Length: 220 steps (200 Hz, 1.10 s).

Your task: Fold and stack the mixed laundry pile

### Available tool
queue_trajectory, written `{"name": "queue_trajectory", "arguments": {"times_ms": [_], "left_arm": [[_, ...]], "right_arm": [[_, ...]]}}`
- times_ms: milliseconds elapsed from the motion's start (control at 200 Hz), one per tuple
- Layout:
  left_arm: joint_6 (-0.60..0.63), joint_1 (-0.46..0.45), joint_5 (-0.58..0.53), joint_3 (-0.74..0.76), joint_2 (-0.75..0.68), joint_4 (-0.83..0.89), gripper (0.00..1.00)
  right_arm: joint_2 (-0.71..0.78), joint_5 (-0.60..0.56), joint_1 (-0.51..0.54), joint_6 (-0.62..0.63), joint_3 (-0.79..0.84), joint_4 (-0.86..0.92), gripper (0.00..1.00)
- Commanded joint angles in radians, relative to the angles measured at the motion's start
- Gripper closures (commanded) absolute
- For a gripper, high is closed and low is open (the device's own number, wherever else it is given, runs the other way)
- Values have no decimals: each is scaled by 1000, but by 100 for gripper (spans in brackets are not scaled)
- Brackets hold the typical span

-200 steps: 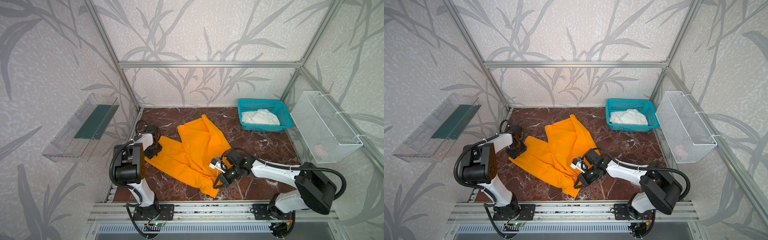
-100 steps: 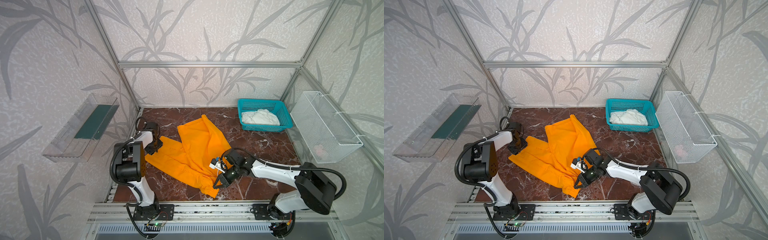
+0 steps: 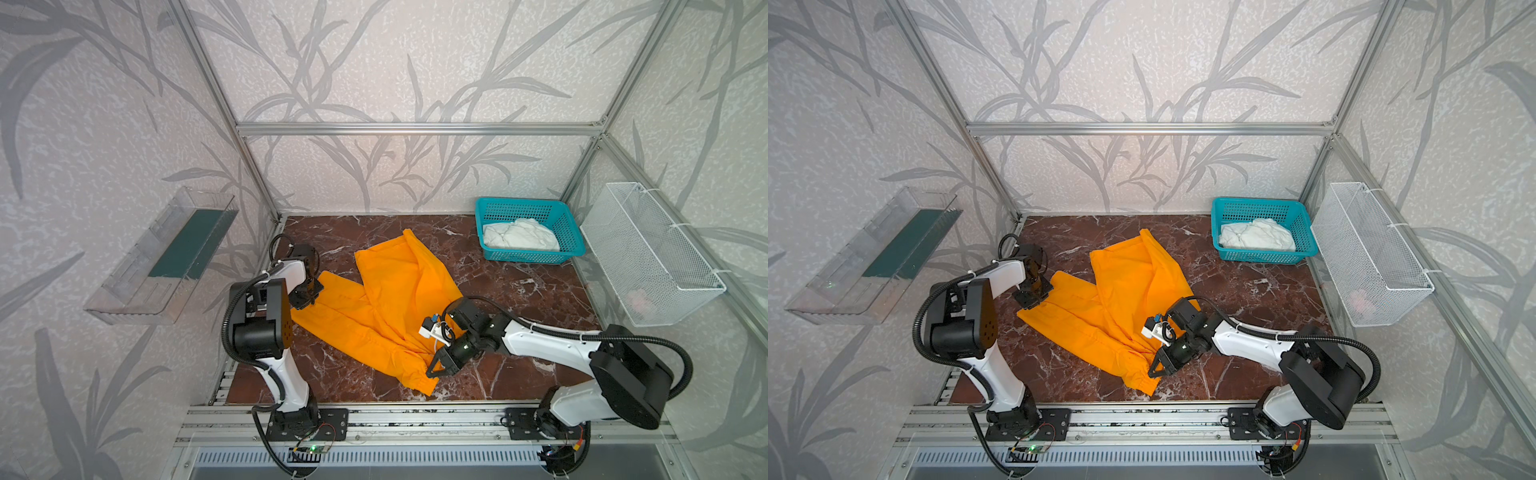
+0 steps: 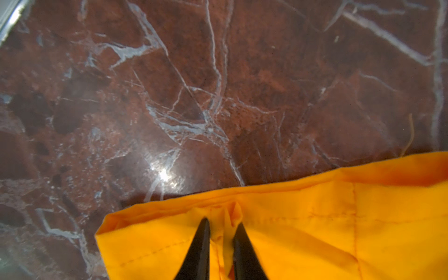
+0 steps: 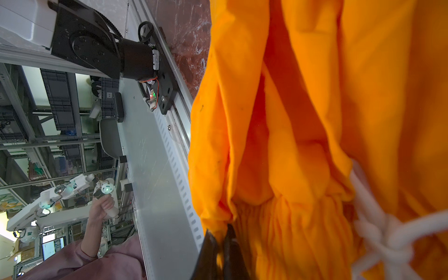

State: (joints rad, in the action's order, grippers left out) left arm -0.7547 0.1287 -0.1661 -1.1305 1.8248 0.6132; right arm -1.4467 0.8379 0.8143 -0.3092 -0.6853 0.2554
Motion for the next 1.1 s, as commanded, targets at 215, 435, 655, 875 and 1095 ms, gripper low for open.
{"name": "queue_trajectory", "arguments": {"times_ms": [215,435,655,875,1095], "left_arm": [[24,11,-66,-17,-124,105,100],[87,9,-26,-76,-307,190,100],[177,-15,132,-280,-385,158,100],[264,-156,204,-709,-132,212,100],[282,-290,247,-1247,279,323,100]], "right_arm": [[27,-18,-3,43,-15,77,100],[61,18,20,50,-42,129,100],[142,-20,22,22,-76,136,100],[224,-177,5,-36,-111,177,100],[306,-285,-107,-133,-93,186,100]]}}
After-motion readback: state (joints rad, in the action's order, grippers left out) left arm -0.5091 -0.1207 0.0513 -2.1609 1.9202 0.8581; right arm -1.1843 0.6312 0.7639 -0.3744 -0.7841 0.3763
